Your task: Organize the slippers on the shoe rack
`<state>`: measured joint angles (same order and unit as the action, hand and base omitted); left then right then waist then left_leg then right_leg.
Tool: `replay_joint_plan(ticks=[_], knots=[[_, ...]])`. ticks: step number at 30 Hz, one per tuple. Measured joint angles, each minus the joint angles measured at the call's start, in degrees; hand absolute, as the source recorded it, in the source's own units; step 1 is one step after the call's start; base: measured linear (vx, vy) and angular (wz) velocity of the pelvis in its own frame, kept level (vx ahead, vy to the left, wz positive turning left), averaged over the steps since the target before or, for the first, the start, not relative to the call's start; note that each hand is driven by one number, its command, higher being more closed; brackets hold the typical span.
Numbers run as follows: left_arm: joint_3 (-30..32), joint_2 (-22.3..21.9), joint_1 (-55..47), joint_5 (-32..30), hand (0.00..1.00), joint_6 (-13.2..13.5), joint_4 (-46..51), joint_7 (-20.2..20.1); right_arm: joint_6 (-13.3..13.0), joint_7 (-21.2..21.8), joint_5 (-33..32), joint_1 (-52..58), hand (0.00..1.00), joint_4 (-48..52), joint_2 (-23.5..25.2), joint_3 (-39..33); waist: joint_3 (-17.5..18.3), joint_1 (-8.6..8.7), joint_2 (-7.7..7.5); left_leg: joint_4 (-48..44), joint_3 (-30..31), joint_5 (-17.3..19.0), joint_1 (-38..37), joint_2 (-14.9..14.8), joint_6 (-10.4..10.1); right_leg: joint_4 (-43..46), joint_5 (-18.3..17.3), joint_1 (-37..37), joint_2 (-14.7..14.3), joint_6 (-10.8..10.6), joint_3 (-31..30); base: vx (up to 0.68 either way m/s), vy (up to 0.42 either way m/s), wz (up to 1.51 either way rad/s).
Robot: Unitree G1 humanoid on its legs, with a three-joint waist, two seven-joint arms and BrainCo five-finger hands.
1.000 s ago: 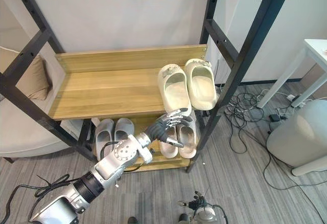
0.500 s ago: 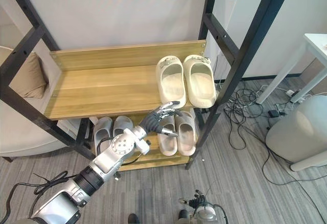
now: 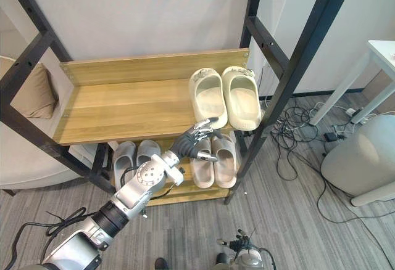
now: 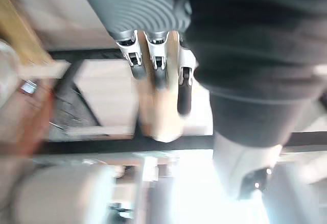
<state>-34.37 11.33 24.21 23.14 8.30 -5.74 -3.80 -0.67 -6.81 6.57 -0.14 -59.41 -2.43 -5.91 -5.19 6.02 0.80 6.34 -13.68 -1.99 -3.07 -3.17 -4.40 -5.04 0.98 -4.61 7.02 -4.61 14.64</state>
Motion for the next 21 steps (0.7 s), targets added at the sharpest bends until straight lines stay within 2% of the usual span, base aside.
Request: replay_joint_plan(ticks=[2, 4, 8, 13, 18, 21], knots=[[-0.3, 0.0, -0.8, 2.4, 0.0, 0.2, 3.3, -0.3, 0.1, 0.0, 0.0, 0.0, 0.0, 0.0, 0.0, 0.6, 0.0, -0.17, 0.0, 0.0, 0.5, 0.0, -0.2, 0.0, 0.0, 0.0, -0.2, -0.5, 0.0, 0.0, 0.6, -0.01, -0.011, 0.17], [-0.3, 0.1, -1.4, 5.3, 0.0, 0.3, 6.4, -0.5, 0.4, 0.0, 0.0, 0.0, 0.0, -0.2, -0.2, 2.1, 0.0, -1.06, 0.01, 0.0, 0.8, 0.0, -0.3, 0.0, 0.0, 0.0, -0.4, -0.8, 0.0, -0.1, 0.9, -0.03, -0.007, 0.09], [-0.3, 0.1, -2.3, 8.6, 0.0, 0.3, 8.1, -1.1, 0.5, 0.0, 0.0, 0.1, 0.0, -0.4, -0.5, 3.5, 0.2, -1.36, 0.05, 0.0, 1.9, 0.0, -0.4, 0.1, 0.0, 0.0, -0.7, -1.4, 0.2, -0.2, 1.8, -0.02, -0.006, 0.12], [-0.3, -1.2, -2.7, 9.4, 0.0, 0.3, 11.9, -1.3, 0.5, 0.1, 0.0, -0.1, 0.0, -1.5, -1.1, 4.2, 0.5, -2.54, 0.25, -0.3, 1.9, -0.2, 0.6, 0.1, 0.2, 0.7, -0.7, -0.6, 0.2, -0.2, 1.2, 0.0, -0.002, 0.03], [-0.2, -0.8, -2.7, 9.5, 0.0, 0.3, 11.8, -0.8, 0.6, 0.0, 0.0, -0.7, 0.0, -2.2, -1.2, 6.0, 0.5, -2.57, 0.25, -0.2, 1.9, -0.2, -0.3, 0.2, 0.2, 0.8, -0.7, -1.4, 0.1, -0.1, 1.6, -0.02, -0.001, 0.0], [1.5, -1.0, -3.3, 7.2, 0.0, 0.7, 11.1, 1.1, 0.6, 0.0, 0.0, -0.9, 0.0, -2.2, -1.1, 6.3, 0.5, -2.67, 0.27, 0.0, 1.9, -0.3, -1.0, 0.1, 0.2, 1.0, -1.1, -1.6, 0.1, 0.6, 1.9, -0.08, -0.003, -0.02]])
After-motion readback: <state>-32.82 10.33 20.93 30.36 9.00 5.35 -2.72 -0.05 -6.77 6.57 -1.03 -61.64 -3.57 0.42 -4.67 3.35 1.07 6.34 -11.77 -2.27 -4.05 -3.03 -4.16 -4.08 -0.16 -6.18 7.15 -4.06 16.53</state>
